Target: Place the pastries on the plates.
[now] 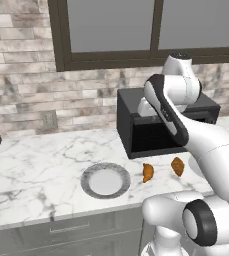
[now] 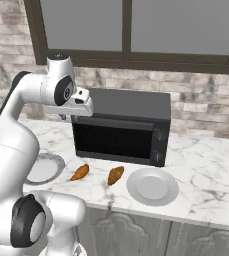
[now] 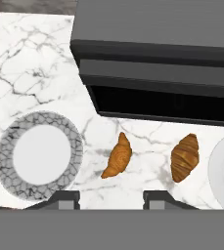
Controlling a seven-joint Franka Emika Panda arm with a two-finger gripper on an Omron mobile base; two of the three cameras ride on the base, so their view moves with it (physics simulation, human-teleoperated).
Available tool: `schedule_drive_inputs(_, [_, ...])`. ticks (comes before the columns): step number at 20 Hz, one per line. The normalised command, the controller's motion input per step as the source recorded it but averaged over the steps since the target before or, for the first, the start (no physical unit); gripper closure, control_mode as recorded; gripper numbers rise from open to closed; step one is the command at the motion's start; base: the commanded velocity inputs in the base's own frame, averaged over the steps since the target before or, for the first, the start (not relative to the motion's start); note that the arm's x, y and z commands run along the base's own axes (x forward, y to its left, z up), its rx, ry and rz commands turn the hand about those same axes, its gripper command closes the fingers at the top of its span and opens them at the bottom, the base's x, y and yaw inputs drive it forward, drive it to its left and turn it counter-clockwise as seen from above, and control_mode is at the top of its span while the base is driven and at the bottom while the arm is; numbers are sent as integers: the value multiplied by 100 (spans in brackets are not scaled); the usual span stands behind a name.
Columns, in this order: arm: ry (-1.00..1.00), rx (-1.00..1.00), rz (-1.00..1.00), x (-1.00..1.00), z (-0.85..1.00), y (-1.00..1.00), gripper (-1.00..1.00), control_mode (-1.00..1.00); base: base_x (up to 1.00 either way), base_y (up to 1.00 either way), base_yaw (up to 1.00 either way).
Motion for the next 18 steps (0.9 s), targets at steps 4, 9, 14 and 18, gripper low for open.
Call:
schedule_drive_inputs(4, [0,0,-1,-3,-6,5,-100,-100,0,0,0])
schedule_drive_inputs(9, [0,0,-5,-1,-9,6,-100,-100,0,0,0])
schedule_drive_inputs(14, [4,0,-8,-1,-31,0,-100,-100,0,0,0])
schedule_drive_inputs(18, [5,0,-8,-2,-40,0,-100,-100,0,0,0])
